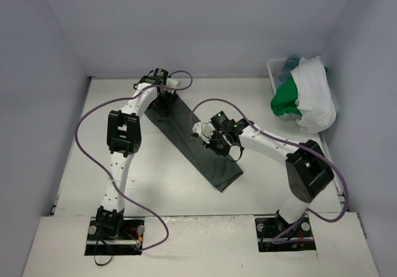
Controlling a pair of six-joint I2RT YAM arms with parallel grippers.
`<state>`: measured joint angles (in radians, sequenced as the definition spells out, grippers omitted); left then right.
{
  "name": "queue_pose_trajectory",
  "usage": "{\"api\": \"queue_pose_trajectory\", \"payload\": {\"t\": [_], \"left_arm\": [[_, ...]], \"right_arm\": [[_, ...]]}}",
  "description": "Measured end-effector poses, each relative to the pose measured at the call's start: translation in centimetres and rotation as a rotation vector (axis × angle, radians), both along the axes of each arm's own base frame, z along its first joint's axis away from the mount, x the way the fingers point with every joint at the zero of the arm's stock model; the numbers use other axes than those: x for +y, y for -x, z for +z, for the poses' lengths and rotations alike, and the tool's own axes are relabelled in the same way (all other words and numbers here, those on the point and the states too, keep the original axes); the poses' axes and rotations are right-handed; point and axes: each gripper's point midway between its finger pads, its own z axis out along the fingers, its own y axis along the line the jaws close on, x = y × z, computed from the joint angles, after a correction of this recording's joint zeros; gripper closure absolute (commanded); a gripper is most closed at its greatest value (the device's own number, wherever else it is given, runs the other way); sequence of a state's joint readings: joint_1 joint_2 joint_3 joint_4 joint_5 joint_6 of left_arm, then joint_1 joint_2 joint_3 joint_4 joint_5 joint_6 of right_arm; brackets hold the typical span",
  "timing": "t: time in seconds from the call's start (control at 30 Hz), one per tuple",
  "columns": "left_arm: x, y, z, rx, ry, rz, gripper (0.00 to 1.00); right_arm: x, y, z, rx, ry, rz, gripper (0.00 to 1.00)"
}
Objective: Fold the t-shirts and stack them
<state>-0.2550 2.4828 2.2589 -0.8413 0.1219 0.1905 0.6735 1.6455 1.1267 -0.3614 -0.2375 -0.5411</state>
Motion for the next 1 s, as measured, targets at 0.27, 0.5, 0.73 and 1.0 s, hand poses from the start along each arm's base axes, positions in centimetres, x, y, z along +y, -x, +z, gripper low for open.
{"api": "queue_pose_trajectory", "payload": {"t": [0.27,0.5,0.73,1.0], "left_arm": [[-0.1,0.3,0.0,0.001,0.004,-0.007,0.44],[-0.3,1.3,-0.2,0.023,0.023,-0.026,0.66],[-0.7,1.5,-0.3,0.028,0.038,-0.060,0.71],[-0.8,0.8,-0.2,0.037,0.034,-0.067,0.56]], "right_arm": [[-0.8,0.7,-4.2,0.102,0.037,0.009,0.99],[-0.4,0.6,-4.5,0.098,0.017,0.018,0.99],[-0.9,1.8,-5.9,0.115,0.040,0.044,0.99],[1.1,4.2,-6.0,0.067,0.054,0.137,0.99]]}}
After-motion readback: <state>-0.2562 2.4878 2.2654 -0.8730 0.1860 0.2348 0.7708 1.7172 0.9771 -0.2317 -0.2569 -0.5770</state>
